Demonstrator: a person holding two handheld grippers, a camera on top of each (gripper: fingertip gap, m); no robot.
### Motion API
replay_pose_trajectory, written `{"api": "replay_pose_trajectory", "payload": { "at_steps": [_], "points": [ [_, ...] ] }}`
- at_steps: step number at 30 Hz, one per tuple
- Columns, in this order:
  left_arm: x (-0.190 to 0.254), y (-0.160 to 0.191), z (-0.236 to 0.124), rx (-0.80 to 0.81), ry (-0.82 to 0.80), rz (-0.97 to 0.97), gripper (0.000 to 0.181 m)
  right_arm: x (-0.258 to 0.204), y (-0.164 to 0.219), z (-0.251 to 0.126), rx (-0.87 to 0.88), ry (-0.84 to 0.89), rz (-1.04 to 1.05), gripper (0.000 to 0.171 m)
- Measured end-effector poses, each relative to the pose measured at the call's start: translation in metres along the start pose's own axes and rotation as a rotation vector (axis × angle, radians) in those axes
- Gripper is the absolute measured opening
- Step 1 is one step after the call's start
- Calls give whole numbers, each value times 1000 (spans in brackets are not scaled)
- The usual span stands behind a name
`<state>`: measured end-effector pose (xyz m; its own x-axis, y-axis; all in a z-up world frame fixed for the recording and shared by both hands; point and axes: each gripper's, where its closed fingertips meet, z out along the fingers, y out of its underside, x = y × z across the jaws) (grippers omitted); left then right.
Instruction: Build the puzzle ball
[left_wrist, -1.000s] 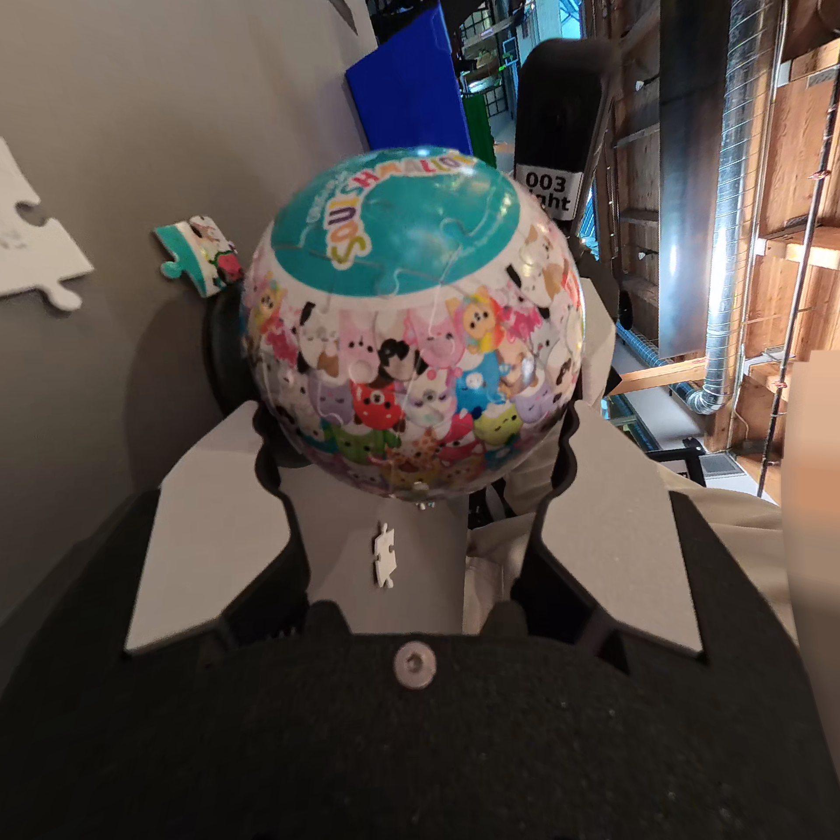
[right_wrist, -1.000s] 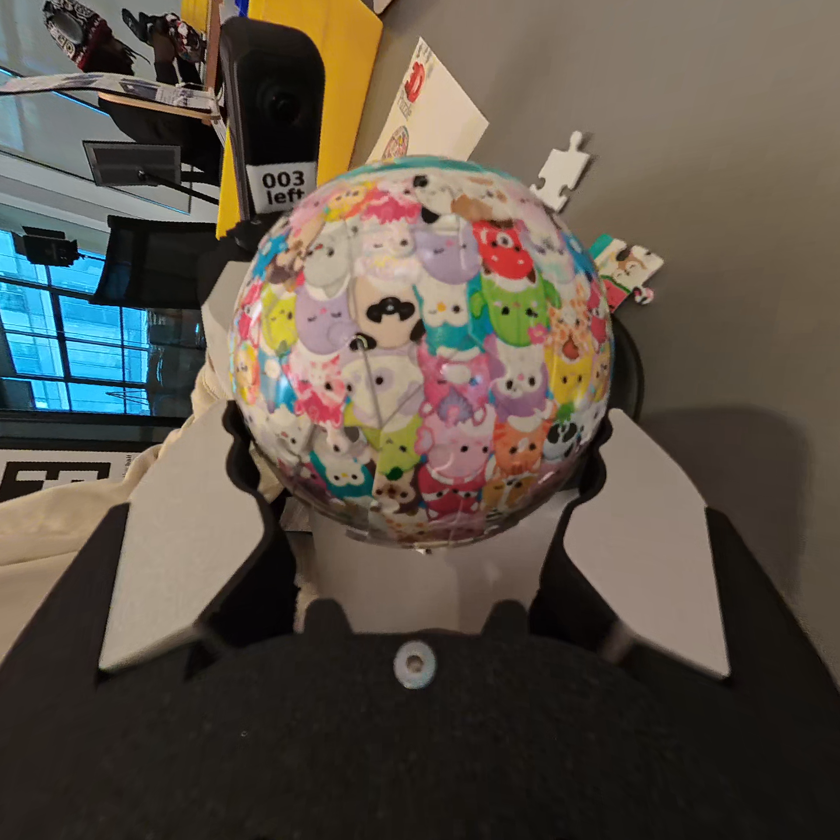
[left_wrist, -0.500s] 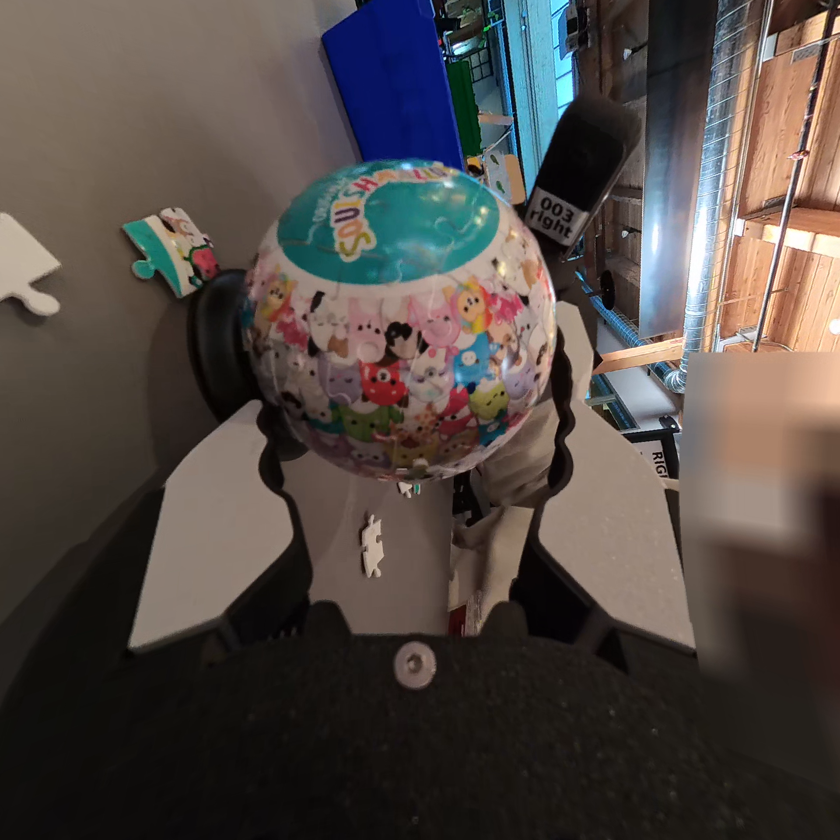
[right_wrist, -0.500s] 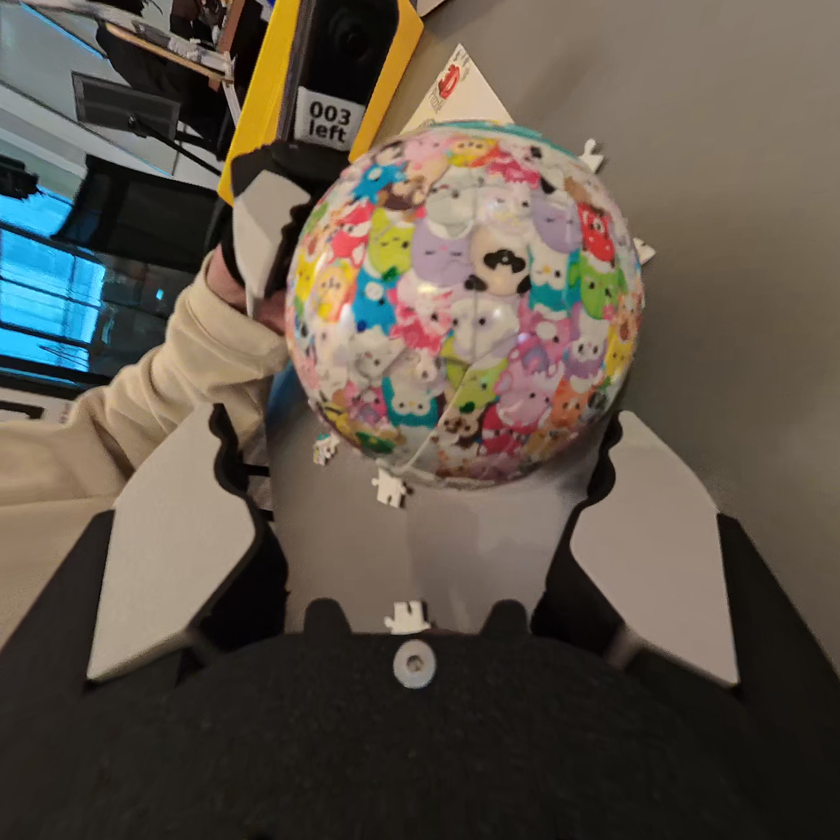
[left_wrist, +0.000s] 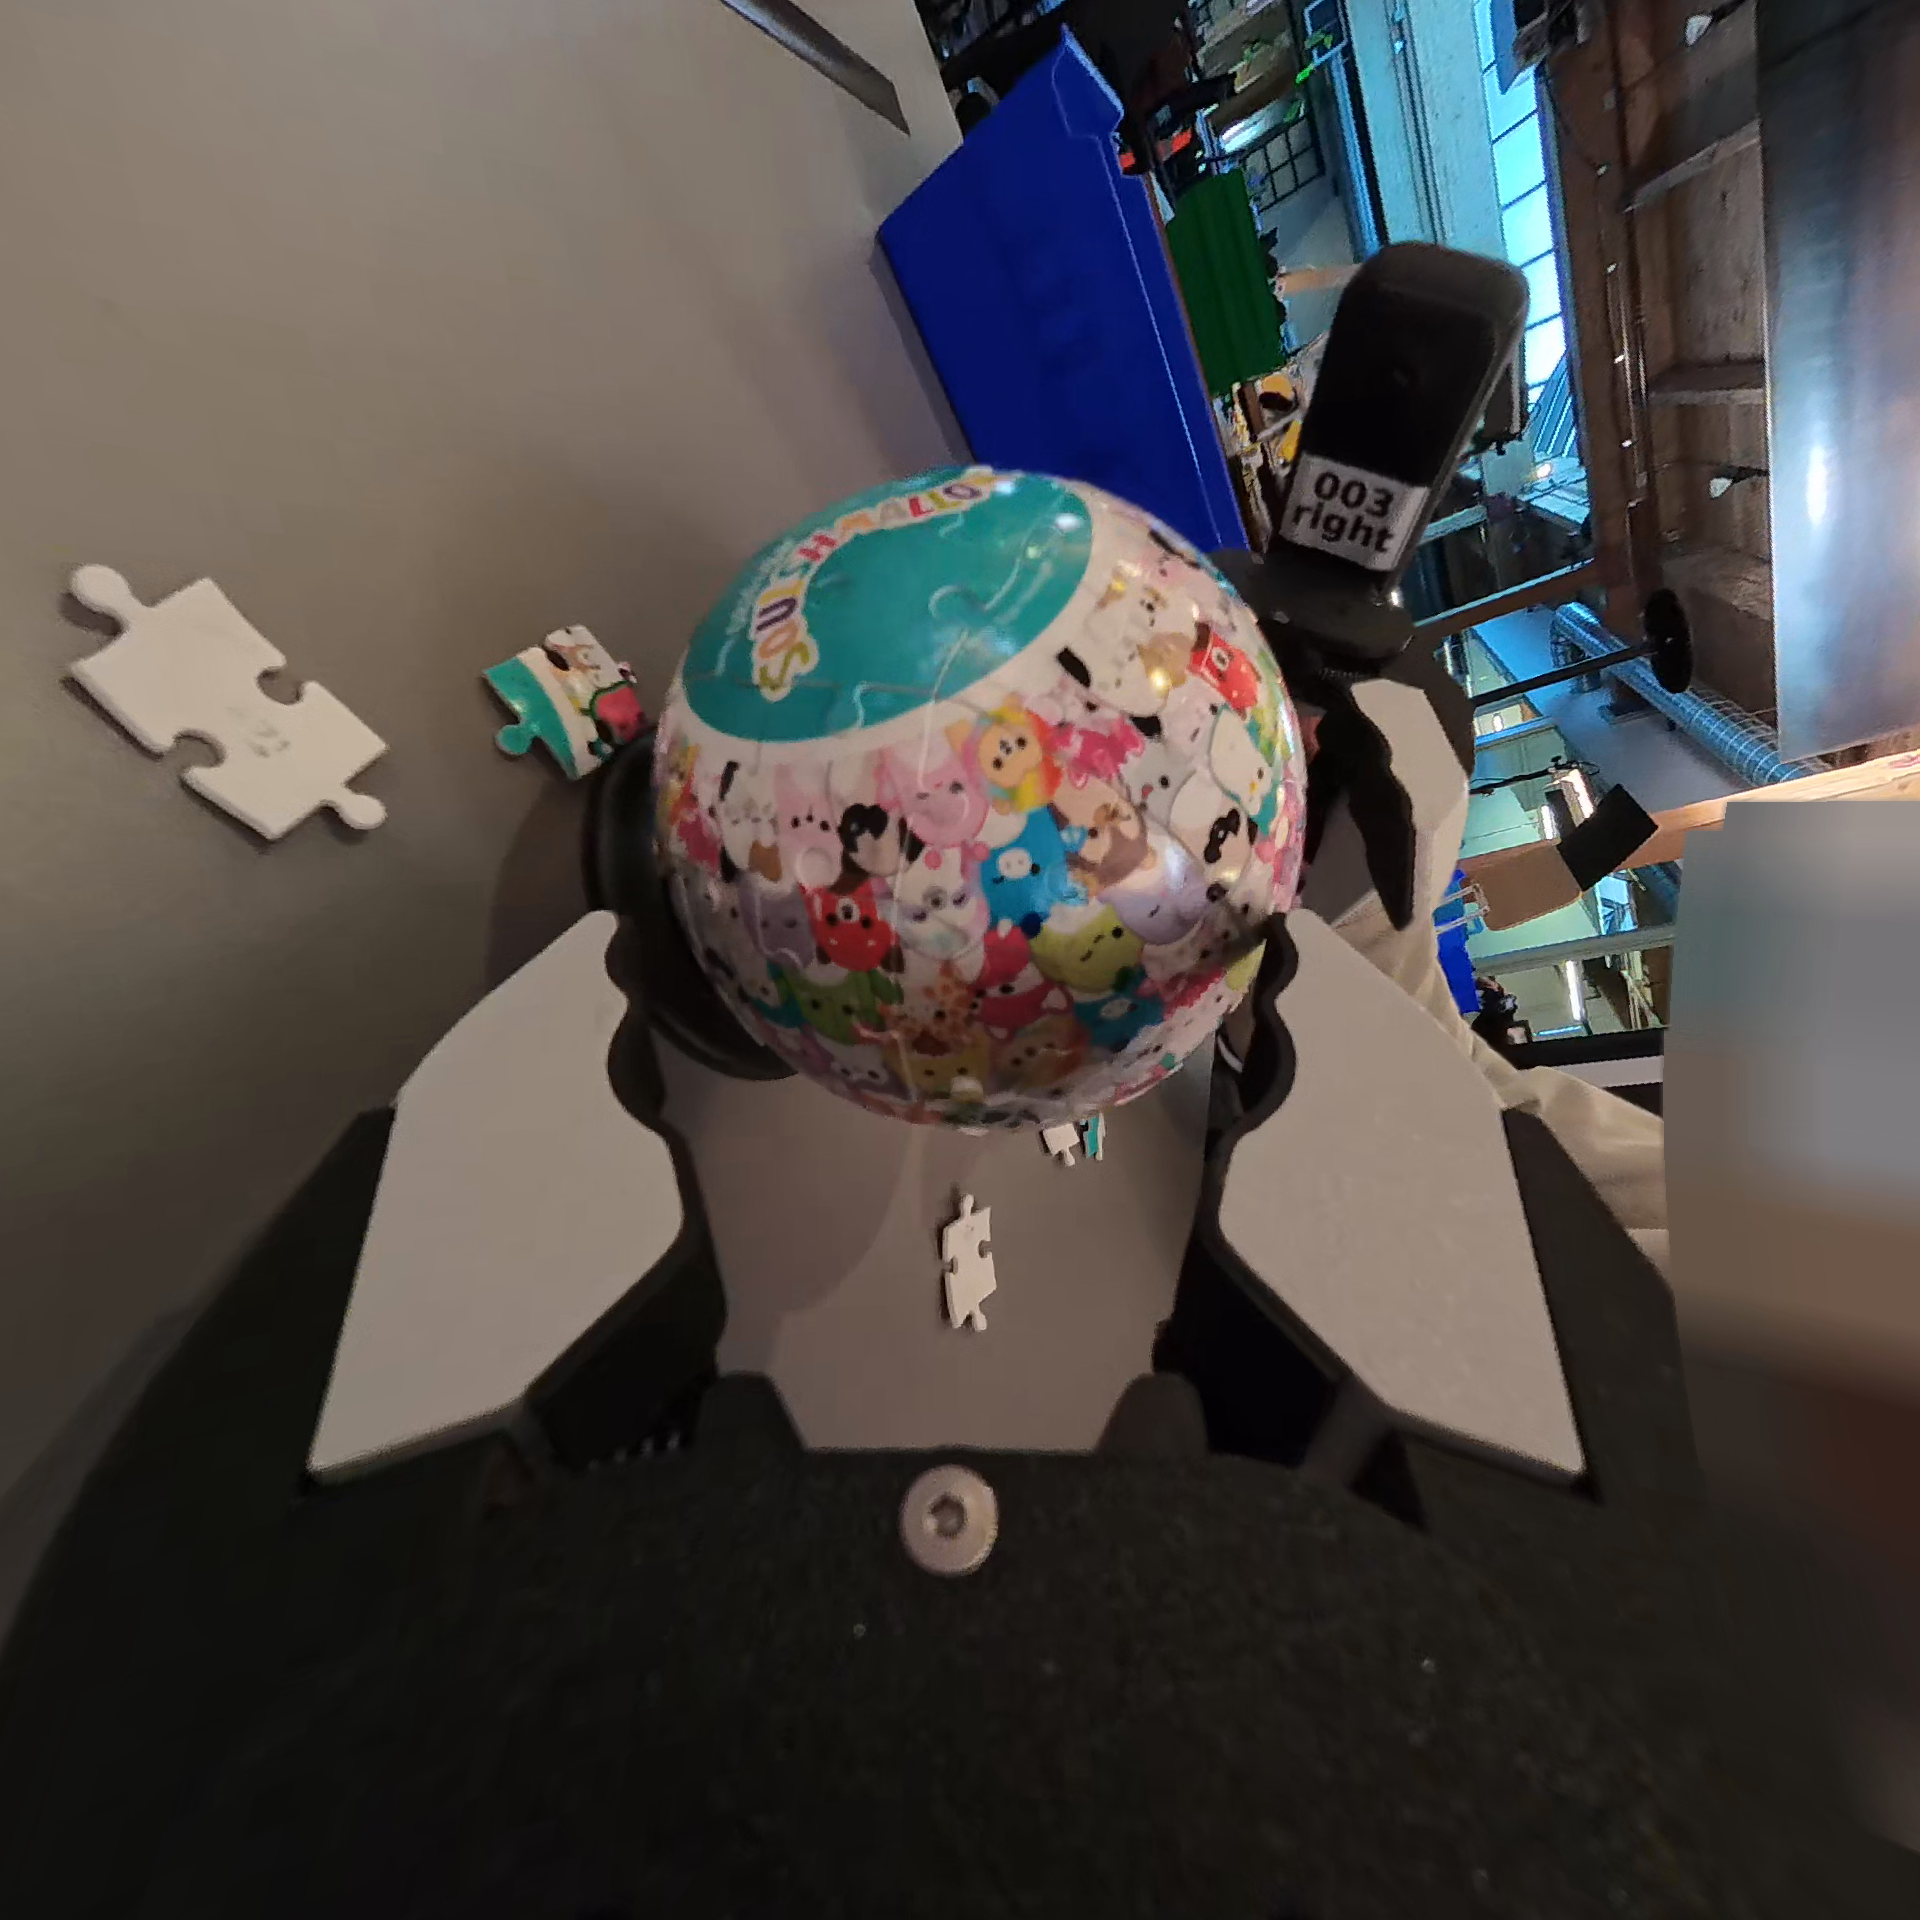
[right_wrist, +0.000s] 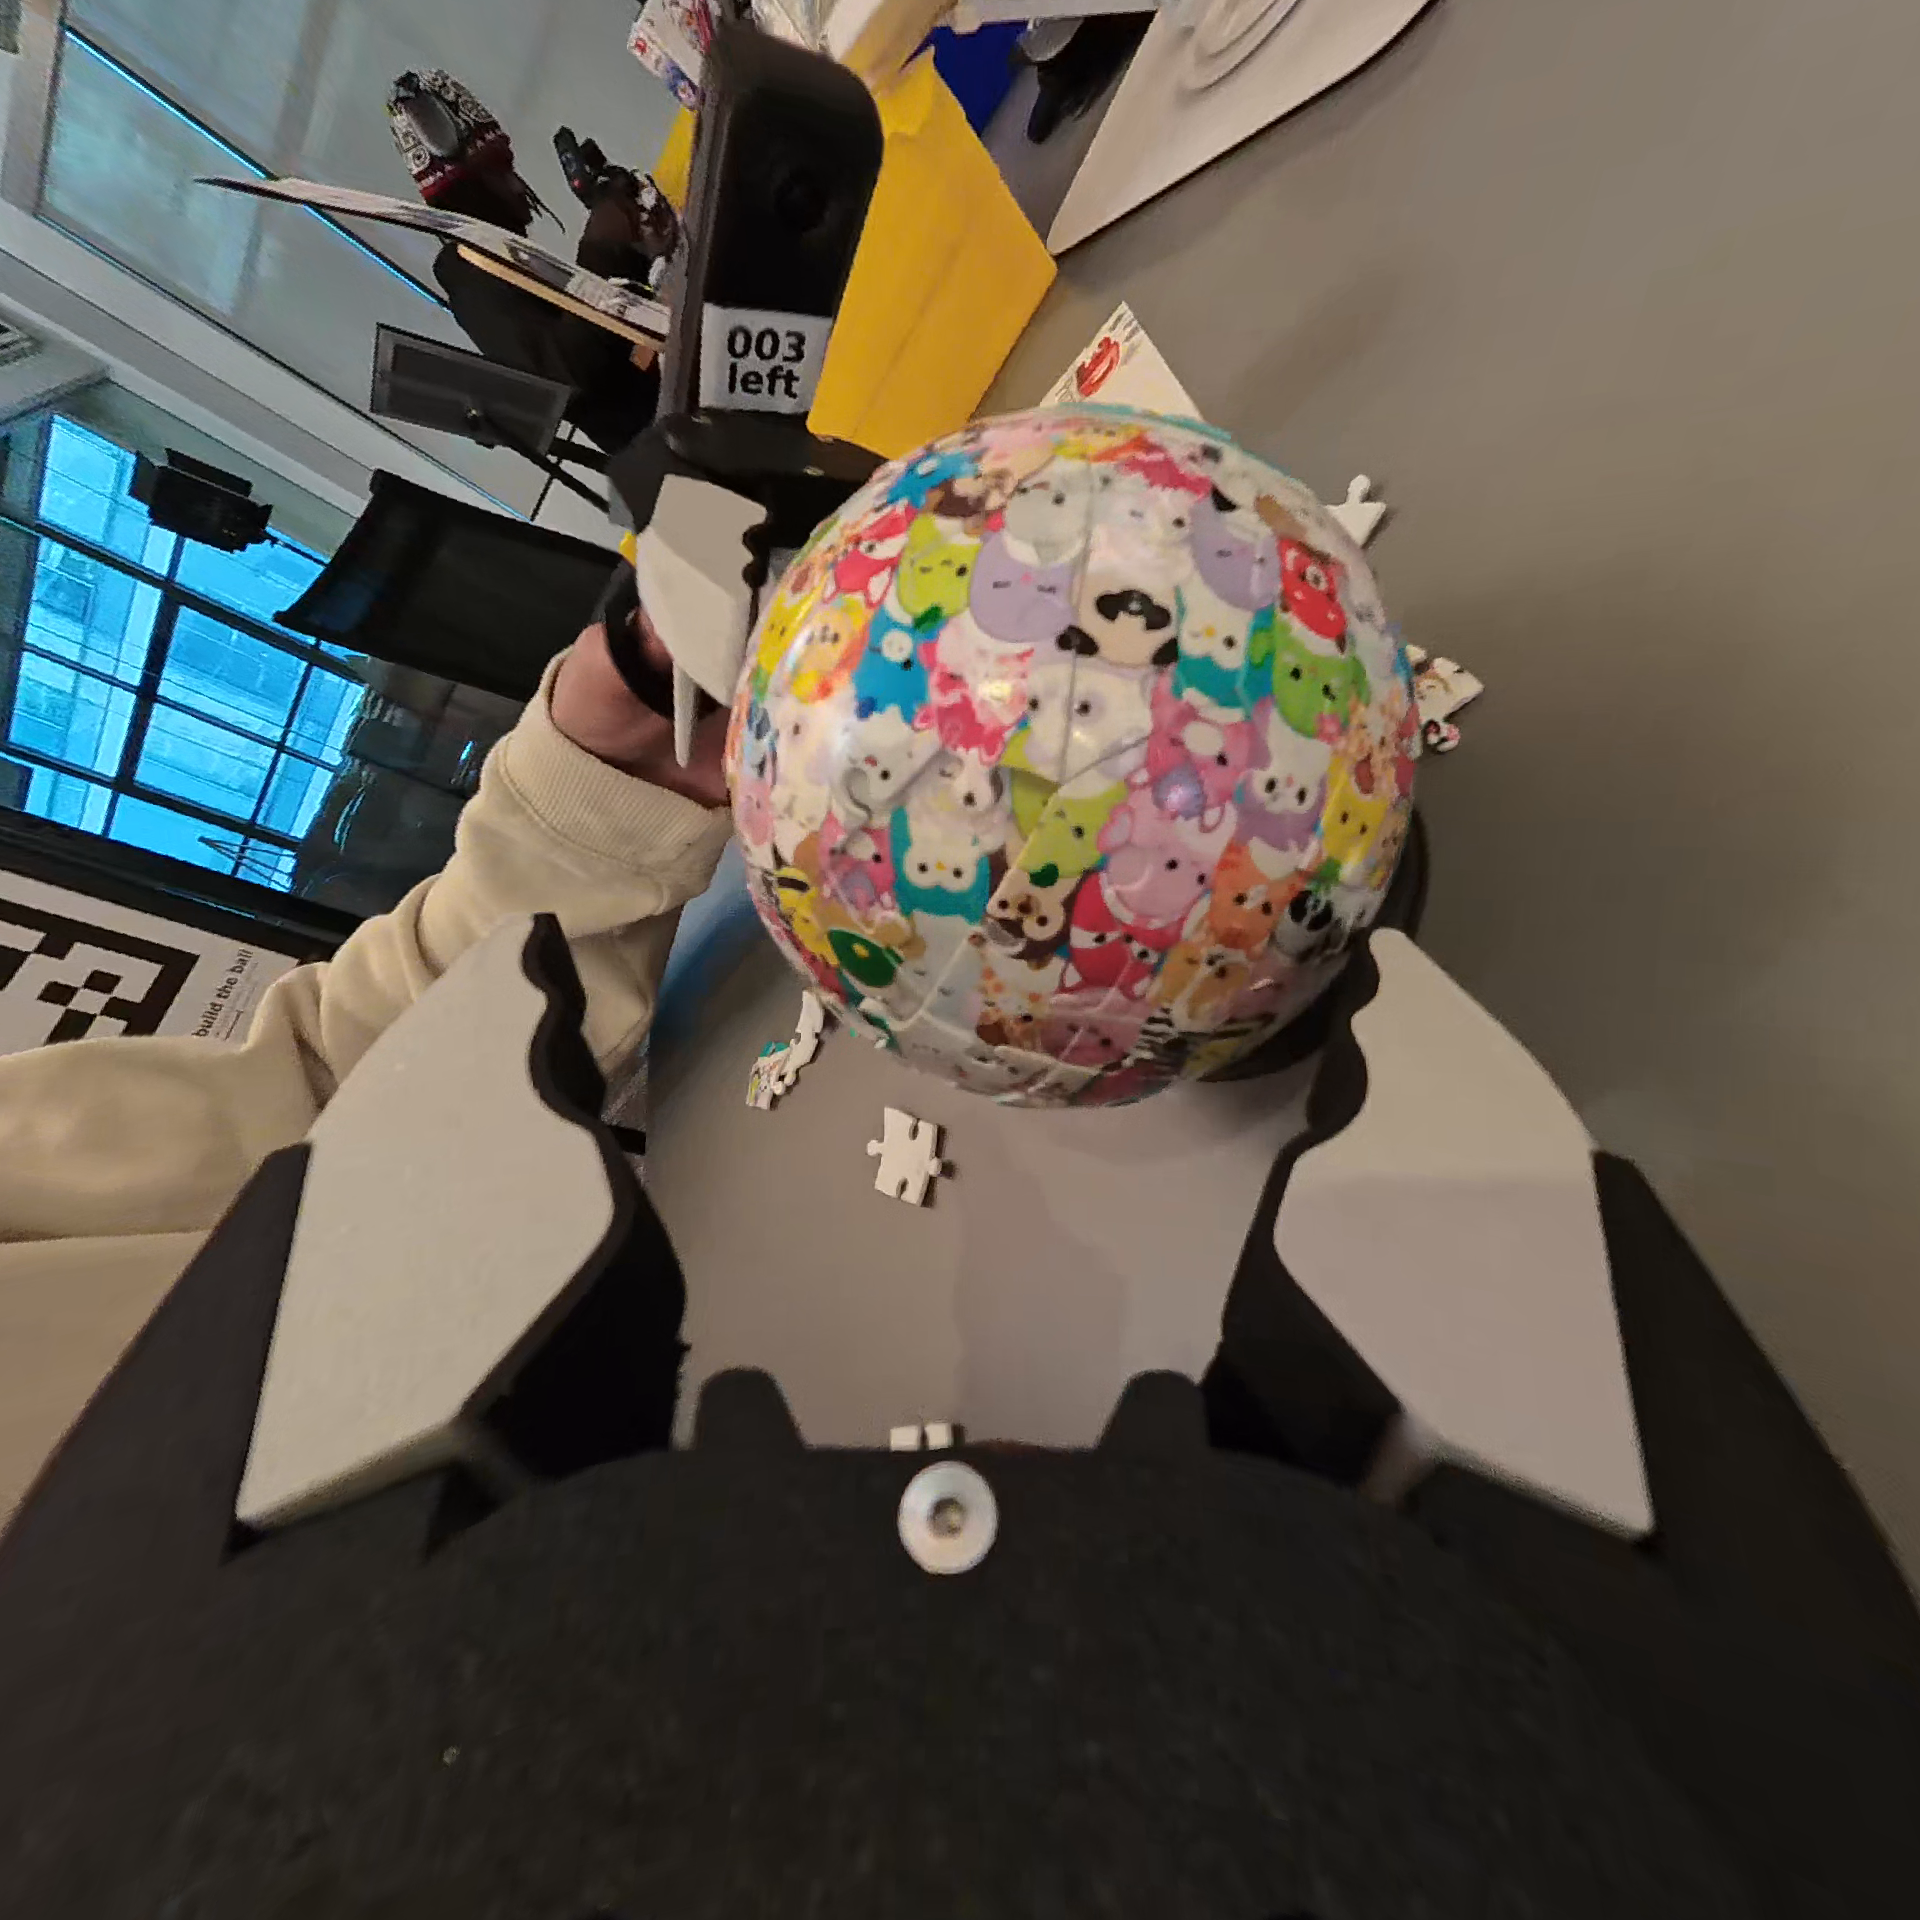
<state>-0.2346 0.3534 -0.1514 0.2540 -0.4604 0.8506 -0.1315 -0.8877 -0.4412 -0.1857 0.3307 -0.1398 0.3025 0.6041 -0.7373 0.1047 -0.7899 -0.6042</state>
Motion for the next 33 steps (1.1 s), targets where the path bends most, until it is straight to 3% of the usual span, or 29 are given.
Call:
{"api": "replay_pose_trajectory", "payload": {
  "at_steps": [6,10,12,15,17,20,25,27,33],
  "points": [
    [-2,-7,0,-16,-7,4,110,-6,5,-1,-4,-1,47,138],
    [2,-7,-6,-9,-13,26,106,-2,14,-10,-65,28,-105,131],
    [9,-7,-15,17,1,66,106,-2,19,-19,-97,51,-240,127],
    [18,-3,-34,41,-26,238,106,16,23,-39,-195,281,-676,125],
    [11,9,-43,-7,-132,427,108,23,24,-40,-251,381,-917,125],
    [-9,30,-44,-153,-345,665,110,41,31,-31,-349,466,-1088,121],
    [-35,49,-25,-385,-550,868,117,70,25,-11,-498,511,-1140,118],
    [-38,48,-14,-416,-547,884,117,70,18,-3,-506,490,-1165,109],
    [-36,41,6,-442,-516,888,109,59,12,3,-528,422,-1092,105]
  ]
}}
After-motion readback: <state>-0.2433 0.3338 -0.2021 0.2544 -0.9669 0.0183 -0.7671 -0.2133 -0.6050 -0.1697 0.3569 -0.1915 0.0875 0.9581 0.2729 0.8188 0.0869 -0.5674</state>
